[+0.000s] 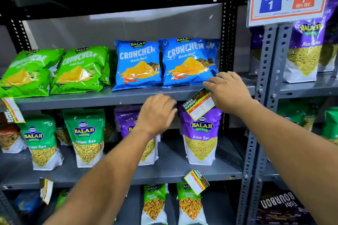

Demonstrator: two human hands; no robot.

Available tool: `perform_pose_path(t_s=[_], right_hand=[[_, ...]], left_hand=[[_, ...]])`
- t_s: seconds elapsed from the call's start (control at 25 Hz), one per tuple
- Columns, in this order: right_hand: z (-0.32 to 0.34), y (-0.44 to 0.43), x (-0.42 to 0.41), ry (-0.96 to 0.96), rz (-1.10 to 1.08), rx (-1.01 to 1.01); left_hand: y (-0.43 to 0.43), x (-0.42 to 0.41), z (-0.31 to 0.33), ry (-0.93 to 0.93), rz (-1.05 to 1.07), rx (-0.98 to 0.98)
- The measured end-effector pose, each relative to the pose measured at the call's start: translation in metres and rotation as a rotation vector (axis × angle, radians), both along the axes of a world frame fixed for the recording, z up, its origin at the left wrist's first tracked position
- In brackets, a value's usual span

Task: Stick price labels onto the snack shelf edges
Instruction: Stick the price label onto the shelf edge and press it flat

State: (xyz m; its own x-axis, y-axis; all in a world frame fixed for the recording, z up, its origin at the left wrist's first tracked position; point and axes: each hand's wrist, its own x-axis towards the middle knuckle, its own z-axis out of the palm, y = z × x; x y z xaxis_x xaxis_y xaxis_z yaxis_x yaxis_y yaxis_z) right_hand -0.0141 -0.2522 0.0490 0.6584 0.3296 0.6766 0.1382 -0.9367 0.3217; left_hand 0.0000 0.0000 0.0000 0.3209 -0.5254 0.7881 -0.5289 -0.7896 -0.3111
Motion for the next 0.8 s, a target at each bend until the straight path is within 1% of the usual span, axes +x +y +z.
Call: perform_pose_path(t_s=[0.04,0.08,0.16,0.2,0.28,0.36,0.48,0.56,0.8], right_hand=[[0.0,0.004,0.002,0.012,0.015,0.002],[0.002,0.007,0.004,0.022,0.023,0.011],[0.001,0.016,0.01,0.062,0.023,0.004],[0.001,0.017,0.012,0.087,0.021,0.01],[0.001,0.016,0.016,0.104,0.011,0.042],[0.001,0.016,0.019,0.103,-0.018,0.085],[-0.002,0.016,0.023,0.1,-0.036,0.119],[-0.003,0.014,0.024,0.092,-0.027,0.147],[-0.008,0.009,0.023,0.073,0.02,0.158]], left_hand=[[-0.008,0.001,-0.009,0.081,0.023,-0.034],[-0.015,0.004,-0.015,0.19,0.073,-0.108],[-0.031,0.008,-0.028,0.441,0.117,-0.31],[-0.038,0.013,-0.028,0.533,0.099,-0.424],[-0.049,0.023,-0.021,0.683,0.057,-0.622],[-0.06,0.027,-0.017,0.781,0.039,-0.74],[-0.069,0.026,-0.015,0.796,-0.001,-0.915],[-0.068,0.027,-0.016,0.787,-0.021,-0.958],[-0.063,0.017,-0.014,0.657,0.032,-0.846]])
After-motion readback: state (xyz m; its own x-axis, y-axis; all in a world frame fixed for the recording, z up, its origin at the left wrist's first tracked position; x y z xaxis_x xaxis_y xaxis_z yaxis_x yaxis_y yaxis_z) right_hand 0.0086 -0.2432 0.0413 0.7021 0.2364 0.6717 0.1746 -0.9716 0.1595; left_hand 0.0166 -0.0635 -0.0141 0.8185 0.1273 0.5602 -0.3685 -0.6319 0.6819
